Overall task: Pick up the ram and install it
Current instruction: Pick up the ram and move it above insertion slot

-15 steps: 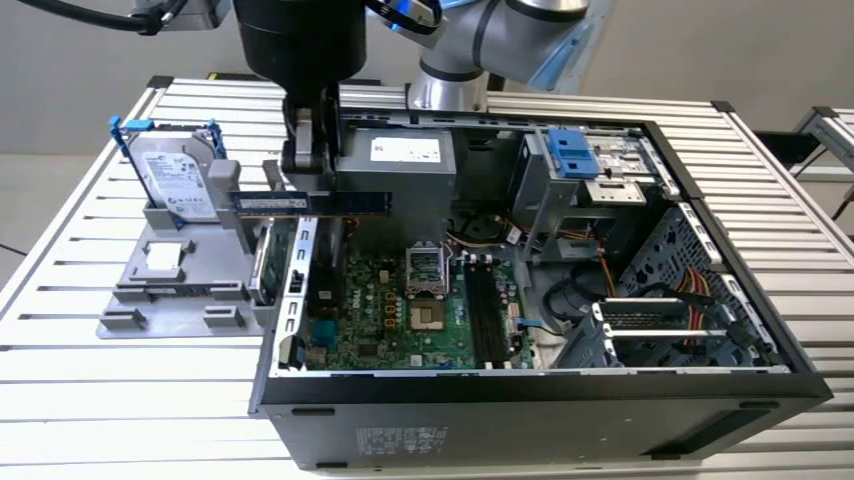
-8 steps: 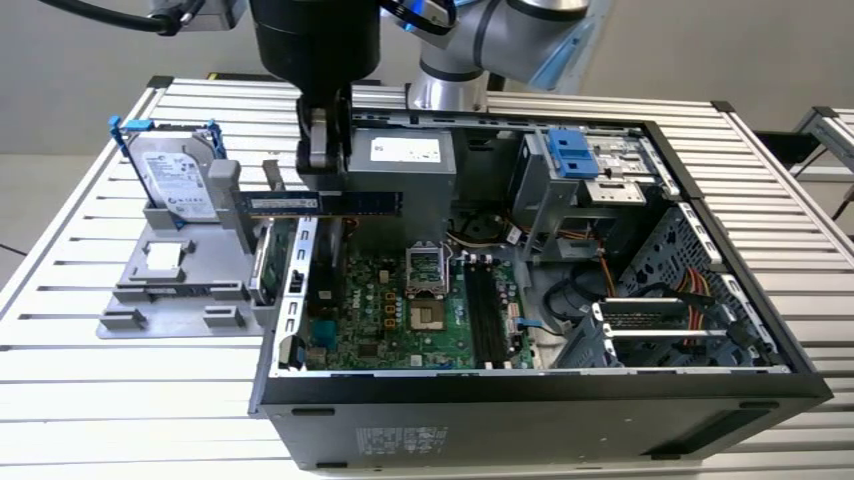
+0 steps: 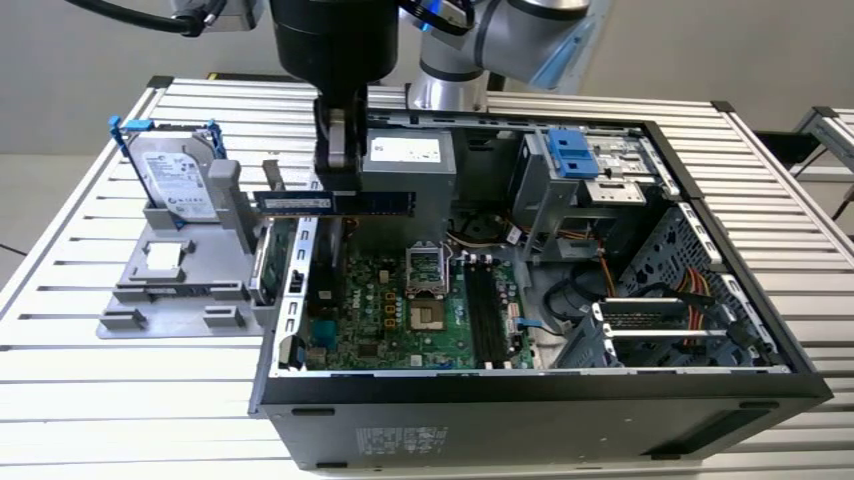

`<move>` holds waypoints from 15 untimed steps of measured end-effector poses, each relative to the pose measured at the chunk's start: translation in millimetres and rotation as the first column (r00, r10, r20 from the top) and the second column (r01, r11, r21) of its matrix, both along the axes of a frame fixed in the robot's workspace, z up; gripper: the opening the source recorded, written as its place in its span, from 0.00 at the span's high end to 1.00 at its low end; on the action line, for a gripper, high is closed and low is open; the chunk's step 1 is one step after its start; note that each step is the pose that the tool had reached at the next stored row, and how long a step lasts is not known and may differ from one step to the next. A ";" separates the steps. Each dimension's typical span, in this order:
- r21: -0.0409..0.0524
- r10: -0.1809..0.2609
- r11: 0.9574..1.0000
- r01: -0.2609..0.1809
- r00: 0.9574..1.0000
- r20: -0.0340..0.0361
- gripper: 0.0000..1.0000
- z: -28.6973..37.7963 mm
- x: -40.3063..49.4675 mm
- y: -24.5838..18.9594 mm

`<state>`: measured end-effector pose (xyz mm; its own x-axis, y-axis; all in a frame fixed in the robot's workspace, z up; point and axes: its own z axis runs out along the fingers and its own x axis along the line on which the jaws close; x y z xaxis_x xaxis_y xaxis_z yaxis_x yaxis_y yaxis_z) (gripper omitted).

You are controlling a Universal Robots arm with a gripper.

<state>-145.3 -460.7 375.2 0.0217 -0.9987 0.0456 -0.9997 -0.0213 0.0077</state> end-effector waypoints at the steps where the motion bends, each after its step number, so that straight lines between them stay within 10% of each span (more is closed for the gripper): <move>1: 0.000 0.000 1.000 0.000 1.000 0.000 1.00 -0.1 1.5 0.0; 15: 0.000 -0.027 1.000 0.027 1.000 0.000 1.00 0.0 17.1 0.0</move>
<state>-128.2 -460.7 375.2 -0.0057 -0.9989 0.0455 -1.0000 0.0061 0.0077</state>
